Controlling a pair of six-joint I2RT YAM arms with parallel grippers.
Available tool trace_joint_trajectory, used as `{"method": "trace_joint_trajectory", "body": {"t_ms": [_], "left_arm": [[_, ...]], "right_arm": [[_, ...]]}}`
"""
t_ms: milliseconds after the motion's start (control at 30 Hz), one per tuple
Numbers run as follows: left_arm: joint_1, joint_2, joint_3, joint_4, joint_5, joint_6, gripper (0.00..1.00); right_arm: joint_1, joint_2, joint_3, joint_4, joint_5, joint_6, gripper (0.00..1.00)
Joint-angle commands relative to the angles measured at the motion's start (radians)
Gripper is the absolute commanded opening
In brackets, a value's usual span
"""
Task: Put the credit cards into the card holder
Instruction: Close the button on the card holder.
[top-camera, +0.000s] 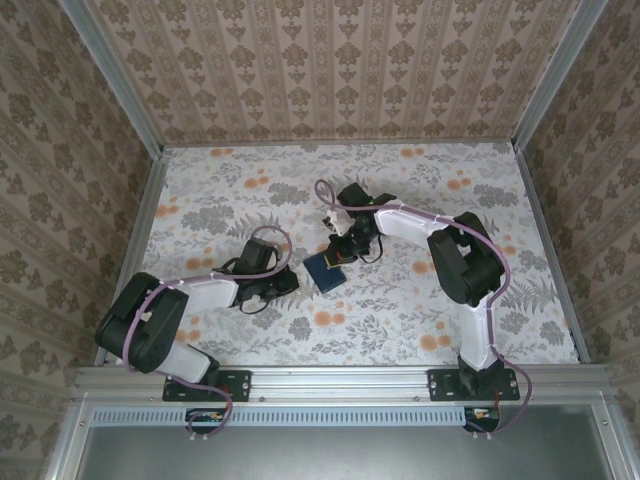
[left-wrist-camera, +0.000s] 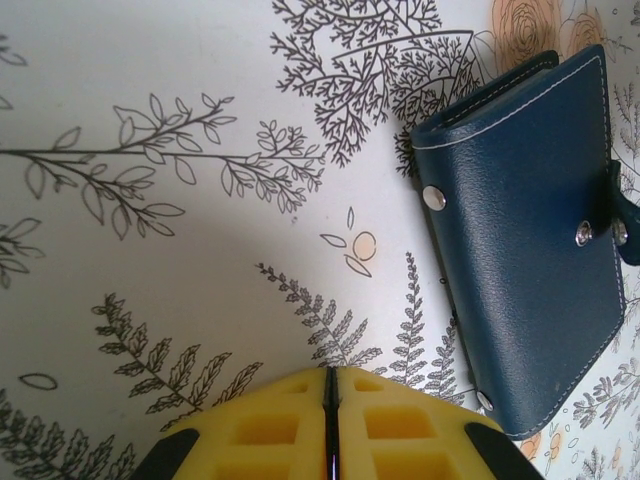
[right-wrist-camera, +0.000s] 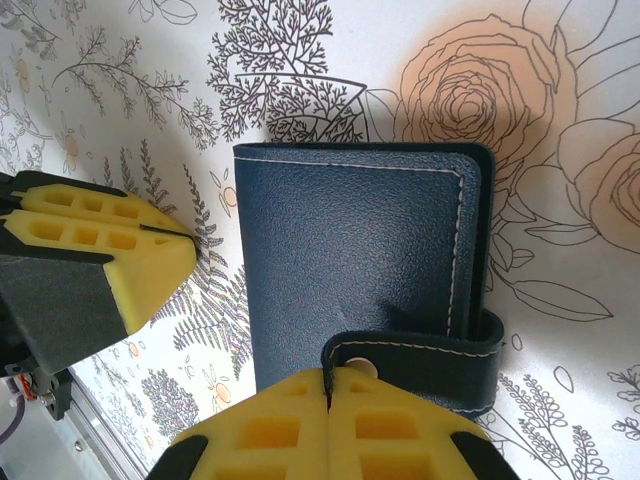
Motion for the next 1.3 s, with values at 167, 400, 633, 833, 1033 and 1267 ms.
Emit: {"method": "trace_joint_trajectory", "body": {"t_ms": [167, 400, 633, 833, 1033, 1267], "left_arm": [[-0.017, 0.029, 0.015, -0.02, -0.003, -0.012, 0.1], [-0.019, 0.033, 0.026, -0.025, -0.002, -0.012, 0.1], [-0.022, 0.039, 0.032, -0.026, -0.003, -0.012, 0.1], [-0.023, 0.046, 0.04, -0.028, 0.001, -0.009, 0.1], [-0.023, 0.048, 0.038, -0.026, 0.002, -0.009, 0.09], [-0.023, 0.049, 0.032, -0.018, 0.001, -0.01, 0.09]], "right_arm": [[0.02, 0.038, 0.003, -0.038, 0.008, -0.002, 0.0], [0.025, 0.038, 0.004, -0.035, 0.021, -0.001, 0.0], [0.041, 0.051, 0.001, -0.041, 0.07, -0.008, 0.0], [0.042, 0.062, -0.001, -0.041, 0.093, -0.003, 0.0], [0.039, 0.071, -0.008, -0.035, 0.102, 0.01, 0.0], [0.026, 0.004, 0.002, -0.007, 0.024, 0.046, 0.0]]}}
